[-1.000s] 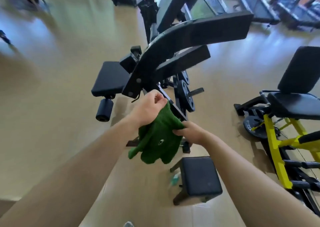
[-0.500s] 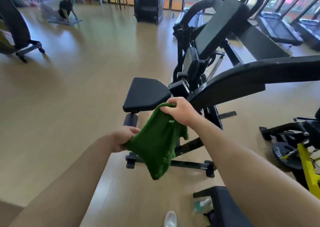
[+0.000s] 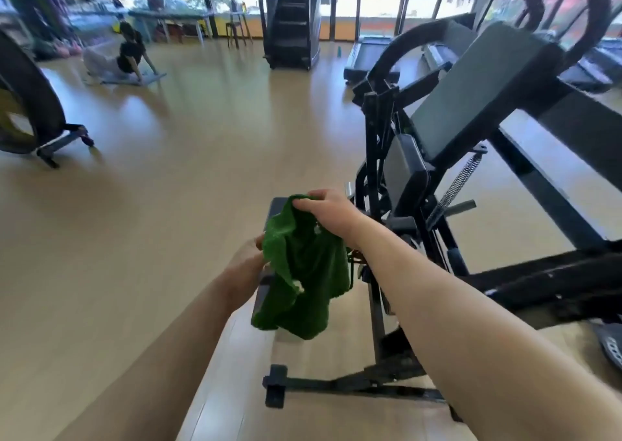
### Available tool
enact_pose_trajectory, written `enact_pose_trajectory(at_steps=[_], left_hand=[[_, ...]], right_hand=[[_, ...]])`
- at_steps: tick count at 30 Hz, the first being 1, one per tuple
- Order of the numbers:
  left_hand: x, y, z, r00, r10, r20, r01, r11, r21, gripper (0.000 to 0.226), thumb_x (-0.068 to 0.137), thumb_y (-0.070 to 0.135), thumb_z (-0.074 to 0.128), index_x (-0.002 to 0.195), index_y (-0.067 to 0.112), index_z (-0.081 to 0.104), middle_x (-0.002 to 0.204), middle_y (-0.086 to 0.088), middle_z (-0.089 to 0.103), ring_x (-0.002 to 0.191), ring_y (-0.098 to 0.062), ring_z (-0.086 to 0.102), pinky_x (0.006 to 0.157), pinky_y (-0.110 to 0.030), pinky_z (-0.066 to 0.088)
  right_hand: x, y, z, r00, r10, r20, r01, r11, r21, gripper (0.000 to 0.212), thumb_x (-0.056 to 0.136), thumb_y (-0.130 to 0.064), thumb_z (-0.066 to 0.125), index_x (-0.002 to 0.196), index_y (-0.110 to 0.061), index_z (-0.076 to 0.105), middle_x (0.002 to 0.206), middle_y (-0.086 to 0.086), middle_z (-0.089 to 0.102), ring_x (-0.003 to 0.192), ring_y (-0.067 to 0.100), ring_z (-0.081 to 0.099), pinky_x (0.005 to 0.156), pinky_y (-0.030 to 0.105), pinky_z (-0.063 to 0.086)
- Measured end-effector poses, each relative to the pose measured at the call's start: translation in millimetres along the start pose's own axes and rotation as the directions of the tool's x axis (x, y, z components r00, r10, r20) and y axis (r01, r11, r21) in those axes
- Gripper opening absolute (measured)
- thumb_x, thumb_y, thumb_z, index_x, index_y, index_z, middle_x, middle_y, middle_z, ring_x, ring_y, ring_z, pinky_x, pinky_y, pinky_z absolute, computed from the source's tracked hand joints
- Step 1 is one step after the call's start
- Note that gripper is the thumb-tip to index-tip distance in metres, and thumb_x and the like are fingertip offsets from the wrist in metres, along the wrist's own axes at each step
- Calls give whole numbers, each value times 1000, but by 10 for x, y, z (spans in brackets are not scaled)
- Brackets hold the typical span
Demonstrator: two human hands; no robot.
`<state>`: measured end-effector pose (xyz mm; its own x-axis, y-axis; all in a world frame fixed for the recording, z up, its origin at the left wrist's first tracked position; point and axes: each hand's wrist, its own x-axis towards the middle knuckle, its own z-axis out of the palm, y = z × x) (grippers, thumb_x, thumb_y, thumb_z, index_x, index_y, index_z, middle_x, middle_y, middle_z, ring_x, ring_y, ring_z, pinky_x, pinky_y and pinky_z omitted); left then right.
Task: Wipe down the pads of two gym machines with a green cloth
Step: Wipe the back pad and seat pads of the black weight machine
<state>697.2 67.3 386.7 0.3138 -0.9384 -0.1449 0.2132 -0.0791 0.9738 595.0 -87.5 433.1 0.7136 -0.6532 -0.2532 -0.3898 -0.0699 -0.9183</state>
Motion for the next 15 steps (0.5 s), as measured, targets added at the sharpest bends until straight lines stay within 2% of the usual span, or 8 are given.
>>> enact_pose_trajectory(at_steps=[2, 3, 5, 7, 8, 10, 12, 15], left_hand=[[335, 201, 2, 1000, -18, -9, 18, 997, -74, 26, 78, 25, 70, 82, 2, 59, 64, -1, 67, 59, -17, 65, 52, -20, 53], [479, 270, -6, 997, -79, -7, 77, 986, -149, 21, 92, 21, 61, 82, 3, 62, 66, -5, 68, 56, -18, 67, 49, -20, 54], [779, 304, -62, 984, -175, 40, 179, 938, -296, 45, 107, 25, 34, 91, 5, 72, 81, -14, 75, 65, -18, 75, 54, -25, 59], [1063, 398, -58, 968, -228, 107, 252, 888, -384, 58, 108, 40, 26, 108, 7, 75, 103, -14, 77, 88, -25, 77, 70, -35, 63], [1244, 400, -103, 963, -241, 117, 268, 858, -438, 66, 106, 49, 25, 110, 9, 77, 109, -14, 76, 94, -28, 76, 73, -40, 62], [1569, 429, -135, 953, -274, 127, 301, 834, -463, 74, 101, 61, 24, 106, 13, 80, 115, -15, 75, 97, -33, 74, 75, -47, 60], [1906, 450, -177, 957, -279, 73, 278, 823, -495, 67, 95, 64, 34, 113, 14, 74, 120, -17, 72, 105, -38, 67, 84, -48, 52], [2381, 583, -193, 961, -269, 64, 266, 841, -472, 58, 85, 65, 48, 109, 16, 69, 104, -18, 75, 104, -37, 63, 88, -48, 49]], right_hand=[[361, -165, -90, 999, 18, -41, -16, 998, 53, 47, 77, -52, 72, 110, -19, 73, 104, 11, 76, 99, 34, 72, 96, 52, 58], [524, -244, -127, 998, 9, -61, -4, 997, 74, 38, 81, -47, 71, 105, -18, 73, 104, 12, 75, 100, 35, 71, 96, 52, 57], [834, -355, -218, 992, -4, -129, 13, 998, 69, 19, 91, -34, 65, 103, -19, 69, 105, 10, 72, 101, 32, 68, 96, 49, 56], [1127, -416, -330, 975, 6, -222, -7, 1000, -6, 27, 94, -28, 58, 120, -20, 62, 117, 7, 66, 110, 28, 61, 96, 42, 53], [1272, -436, -406, 968, 23, -251, -34, 999, -37, 35, 95, -26, 55, 129, -18, 58, 123, 6, 62, 114, 26, 58, 97, 40, 50], [1516, -434, -578, 958, 63, -280, -91, 992, -89, 45, 97, -24, 52, 140, -13, 51, 136, 8, 57, 122, 27, 53, 103, 40, 45], [1689, -400, -745, 938, 89, -335, -135, 984, -116, 50, 99, -23, 50, 147, -10, 46, 142, 8, 53, 128, 27, 51, 103, 36, 41], [1823, -357, -1016, 853, 115, -510, -204, 971, -122, 50, 98, -28, 52, 146, -14, 48, 141, 6, 59, 126, 27, 55, 108, 41, 43]])
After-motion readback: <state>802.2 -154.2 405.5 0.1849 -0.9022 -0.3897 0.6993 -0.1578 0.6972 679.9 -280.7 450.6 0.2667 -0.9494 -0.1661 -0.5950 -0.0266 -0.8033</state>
